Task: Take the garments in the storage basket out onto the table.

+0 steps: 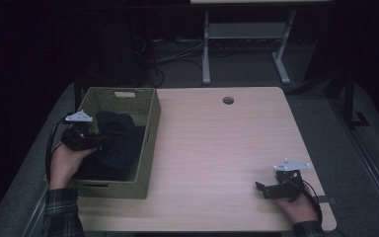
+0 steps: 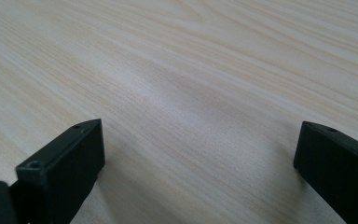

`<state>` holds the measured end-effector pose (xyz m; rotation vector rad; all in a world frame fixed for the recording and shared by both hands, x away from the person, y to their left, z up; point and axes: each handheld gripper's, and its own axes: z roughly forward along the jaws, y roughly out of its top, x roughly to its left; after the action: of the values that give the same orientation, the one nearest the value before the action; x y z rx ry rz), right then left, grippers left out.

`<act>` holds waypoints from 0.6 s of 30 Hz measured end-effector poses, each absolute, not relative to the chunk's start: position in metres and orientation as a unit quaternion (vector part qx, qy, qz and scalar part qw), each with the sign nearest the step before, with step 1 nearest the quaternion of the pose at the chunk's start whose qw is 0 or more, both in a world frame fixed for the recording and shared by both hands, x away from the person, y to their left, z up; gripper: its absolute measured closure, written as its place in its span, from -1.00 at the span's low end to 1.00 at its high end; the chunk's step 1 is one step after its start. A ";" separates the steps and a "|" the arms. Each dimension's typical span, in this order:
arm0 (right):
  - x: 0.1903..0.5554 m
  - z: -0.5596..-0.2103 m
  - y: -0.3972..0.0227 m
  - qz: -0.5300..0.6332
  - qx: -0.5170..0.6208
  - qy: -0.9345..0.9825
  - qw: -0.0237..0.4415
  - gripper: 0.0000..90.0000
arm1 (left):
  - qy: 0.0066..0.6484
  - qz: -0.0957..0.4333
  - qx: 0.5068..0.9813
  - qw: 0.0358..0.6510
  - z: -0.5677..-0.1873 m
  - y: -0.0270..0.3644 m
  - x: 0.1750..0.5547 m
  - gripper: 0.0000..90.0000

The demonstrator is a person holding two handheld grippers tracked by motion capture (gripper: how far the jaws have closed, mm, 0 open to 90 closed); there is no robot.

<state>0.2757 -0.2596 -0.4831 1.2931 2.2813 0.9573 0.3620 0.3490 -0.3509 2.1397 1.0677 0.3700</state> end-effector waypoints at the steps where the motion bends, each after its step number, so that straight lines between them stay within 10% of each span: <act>1: 0.276 -0.483 -0.260 0.338 0.456 0.805 0.174 -0.97 | 0.412 0.149 0.824 0.360 -0.346 0.351 0.360 0.70; 18: 0.276 -0.483 -0.260 0.338 0.456 0.805 0.174 -0.97 | 0.398 0.165 0.809 0.399 -0.323 0.355 0.359 0.71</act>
<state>0.2757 -0.2596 -0.4831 1.2932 2.2811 0.9571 0.3593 0.3547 -0.3231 2.0481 1.0068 0.4178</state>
